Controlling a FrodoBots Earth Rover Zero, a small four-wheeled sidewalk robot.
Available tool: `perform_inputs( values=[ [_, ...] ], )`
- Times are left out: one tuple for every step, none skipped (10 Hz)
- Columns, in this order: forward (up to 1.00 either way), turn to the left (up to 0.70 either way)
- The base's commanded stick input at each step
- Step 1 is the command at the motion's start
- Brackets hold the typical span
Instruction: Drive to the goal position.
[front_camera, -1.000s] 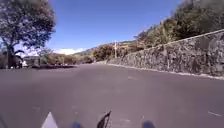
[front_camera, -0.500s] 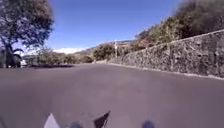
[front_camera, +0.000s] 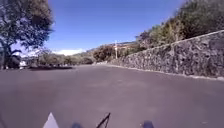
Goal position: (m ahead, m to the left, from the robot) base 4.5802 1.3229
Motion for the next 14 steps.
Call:
perform_inputs(
  values=[
    [0.85,0.00],
    [0.85,0.00],
    [0.85,0.00],
    [0.85,0.00],
    [0.85,0.00],
    [0.85,0.00],
    [0.85,0.00],
    [0.85,0.00],
    [0.85,0.00],
    [0.85,0.00],
    [0.85,0.04],
    [0.85,0.12],
    [0.85,0.19],
    [0.85,0.34]
  ],
)
